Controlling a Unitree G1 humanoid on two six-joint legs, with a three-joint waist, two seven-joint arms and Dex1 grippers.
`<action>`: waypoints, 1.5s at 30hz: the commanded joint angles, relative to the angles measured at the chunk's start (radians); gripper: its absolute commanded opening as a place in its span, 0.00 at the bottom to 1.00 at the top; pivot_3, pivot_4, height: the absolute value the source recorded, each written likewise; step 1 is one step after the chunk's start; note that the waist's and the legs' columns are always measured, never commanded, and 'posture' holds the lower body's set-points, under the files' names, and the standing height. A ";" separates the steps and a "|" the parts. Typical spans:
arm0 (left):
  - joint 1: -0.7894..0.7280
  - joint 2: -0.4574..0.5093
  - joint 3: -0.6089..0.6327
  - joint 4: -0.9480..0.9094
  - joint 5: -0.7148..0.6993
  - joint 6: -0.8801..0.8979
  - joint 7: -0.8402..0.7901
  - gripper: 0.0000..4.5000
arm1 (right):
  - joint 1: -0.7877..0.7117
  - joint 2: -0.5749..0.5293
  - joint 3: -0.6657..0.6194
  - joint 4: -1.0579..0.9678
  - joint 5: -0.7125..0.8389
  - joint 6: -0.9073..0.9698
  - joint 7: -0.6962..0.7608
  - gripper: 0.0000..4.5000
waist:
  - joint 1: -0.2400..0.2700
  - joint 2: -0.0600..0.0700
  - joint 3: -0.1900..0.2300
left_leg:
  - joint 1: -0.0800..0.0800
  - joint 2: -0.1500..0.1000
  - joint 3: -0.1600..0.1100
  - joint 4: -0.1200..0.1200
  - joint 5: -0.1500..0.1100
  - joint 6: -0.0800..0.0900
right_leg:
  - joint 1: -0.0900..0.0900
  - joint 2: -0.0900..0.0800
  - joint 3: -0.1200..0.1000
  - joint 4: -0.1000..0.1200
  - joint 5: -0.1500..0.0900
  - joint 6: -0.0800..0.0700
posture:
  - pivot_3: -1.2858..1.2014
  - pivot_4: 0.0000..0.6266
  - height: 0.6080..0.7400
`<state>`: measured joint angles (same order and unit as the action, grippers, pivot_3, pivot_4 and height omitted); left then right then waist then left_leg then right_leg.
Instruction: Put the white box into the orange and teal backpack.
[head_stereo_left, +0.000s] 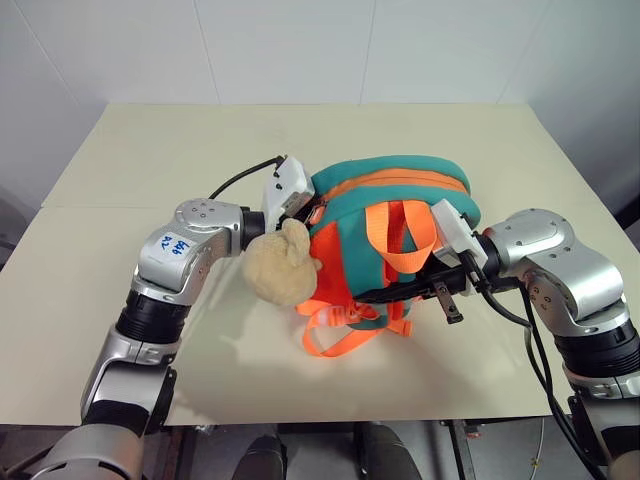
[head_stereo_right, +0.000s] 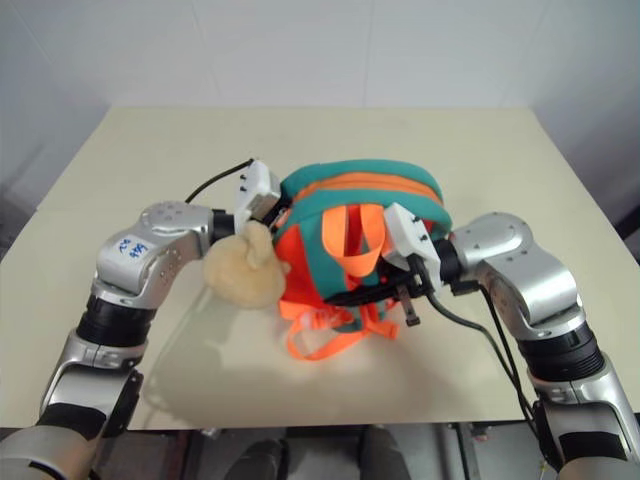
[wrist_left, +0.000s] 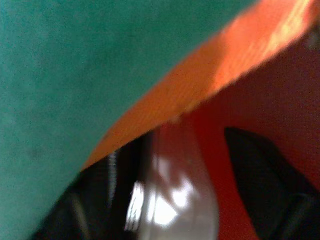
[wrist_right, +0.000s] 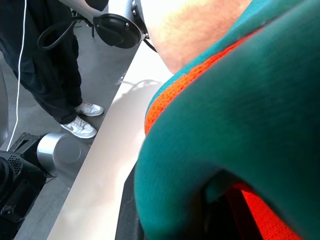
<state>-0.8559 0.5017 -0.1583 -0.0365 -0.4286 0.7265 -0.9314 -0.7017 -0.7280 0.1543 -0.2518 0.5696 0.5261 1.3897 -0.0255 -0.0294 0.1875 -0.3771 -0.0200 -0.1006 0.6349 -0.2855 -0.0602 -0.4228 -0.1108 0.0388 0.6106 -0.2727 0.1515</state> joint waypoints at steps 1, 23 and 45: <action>-0.054 0.040 0.043 -0.068 -0.022 0.004 -0.025 1.00 | -0.004 0.005 0.000 -0.035 0.007 -0.005 -0.003 0.12 | -0.002 0.000 0.000 | 0.000 0.000 0.000 0.000 0.000 0.000 | 0.000 0.000 0.000 0.000 0.000 0.000 | 0.52 0.24 1.00; 0.098 0.247 0.278 -0.072 -0.259 0.059 -0.226 1.00 | 0.001 0.008 0.000 -0.037 0.001 -0.007 -0.012 0.12 | 0.004 0.000 0.000 | -0.001 0.000 0.000 0.000 0.000 0.000 | 0.000 0.000 0.000 -0.001 0.000 0.000 | 0.52 0.24 1.00; 0.243 0.436 0.605 -0.234 -0.544 0.221 -0.175 1.00 | -0.002 0.010 0.007 -0.026 -0.001 -0.009 -0.012 0.12 | -0.002 0.000 0.000 | -0.001 0.000 0.000 -0.002 -0.002 0.003 | 0.000 -0.001 0.000 -0.002 0.000 0.000 | 0.52 0.24 1.00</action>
<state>-0.6141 0.9202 0.3924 -0.2120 -0.9108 0.9265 -1.1381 -0.6965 -0.7159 0.1712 -0.2655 0.5675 0.5253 1.3791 -0.0273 -0.0293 0.1876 -0.3776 -0.0199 -0.1009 0.6335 -0.2872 -0.0572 -0.4231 -0.1116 0.0386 0.6093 -0.2727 0.1515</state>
